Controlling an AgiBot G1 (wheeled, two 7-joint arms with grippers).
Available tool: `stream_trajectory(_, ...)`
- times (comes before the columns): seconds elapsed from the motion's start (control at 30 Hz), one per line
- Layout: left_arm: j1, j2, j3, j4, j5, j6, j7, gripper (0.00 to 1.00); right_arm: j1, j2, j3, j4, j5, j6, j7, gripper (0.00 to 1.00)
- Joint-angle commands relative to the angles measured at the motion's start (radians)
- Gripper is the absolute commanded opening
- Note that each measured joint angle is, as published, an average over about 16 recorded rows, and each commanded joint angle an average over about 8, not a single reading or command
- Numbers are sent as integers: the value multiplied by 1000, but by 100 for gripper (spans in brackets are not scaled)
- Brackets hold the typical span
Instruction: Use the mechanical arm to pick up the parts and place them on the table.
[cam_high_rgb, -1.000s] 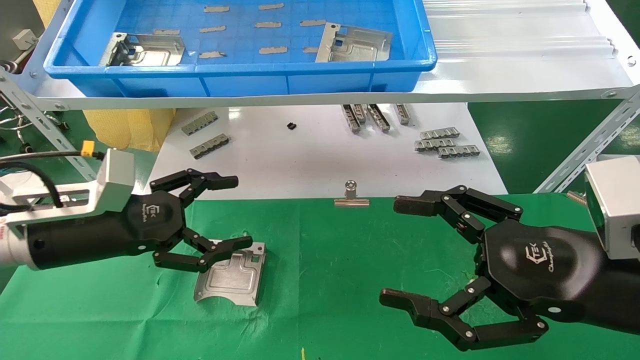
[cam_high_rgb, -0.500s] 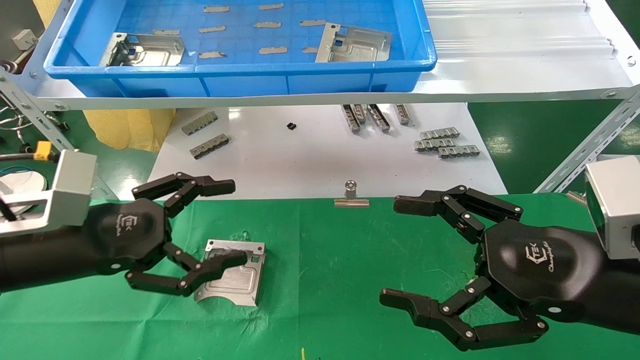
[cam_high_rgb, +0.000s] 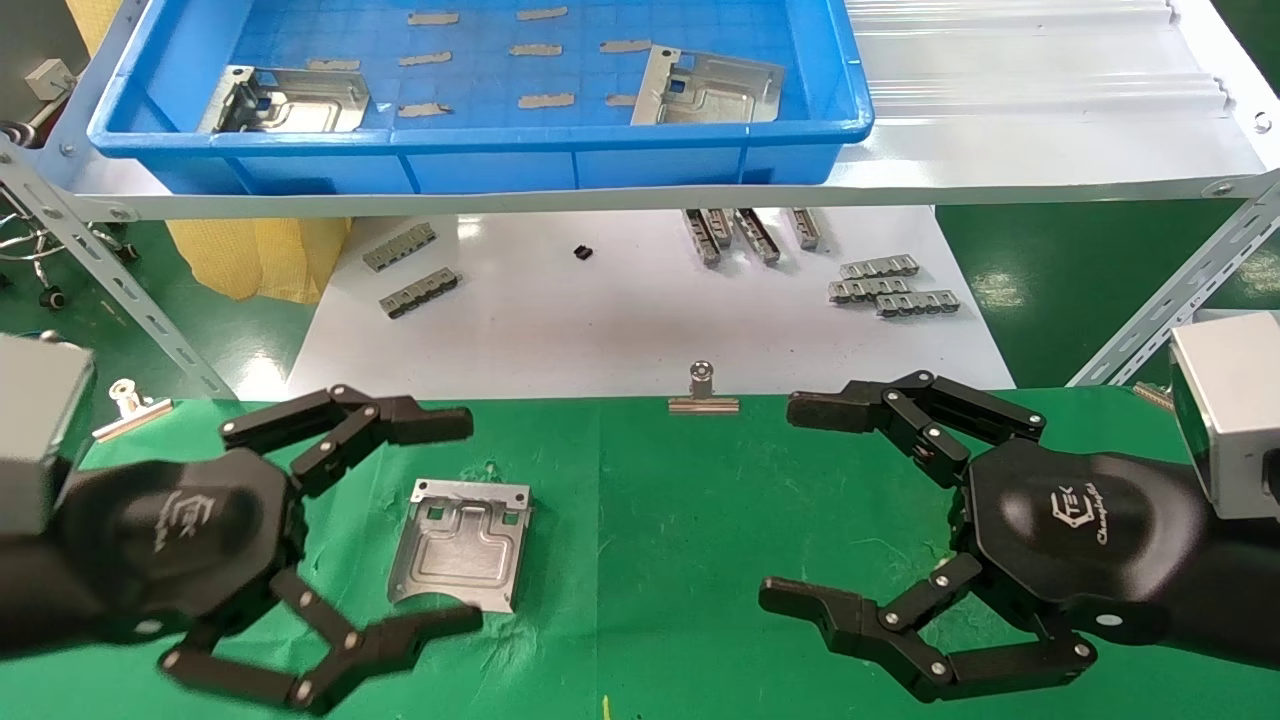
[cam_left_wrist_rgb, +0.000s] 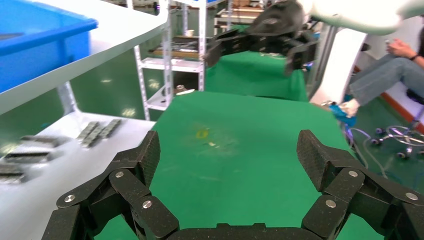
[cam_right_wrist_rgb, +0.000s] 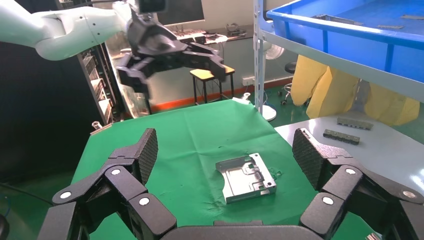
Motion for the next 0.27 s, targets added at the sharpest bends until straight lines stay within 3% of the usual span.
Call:
stream_trajectory(0.03,20,-14,-16,-42,-11,-4,-24,100,0,0,0,0,0,0,0,100)
stream_trajectory(0.27,56,-37,-43,-117,-32,-9,-61,100,0,0,0,0,0,0,0,100)
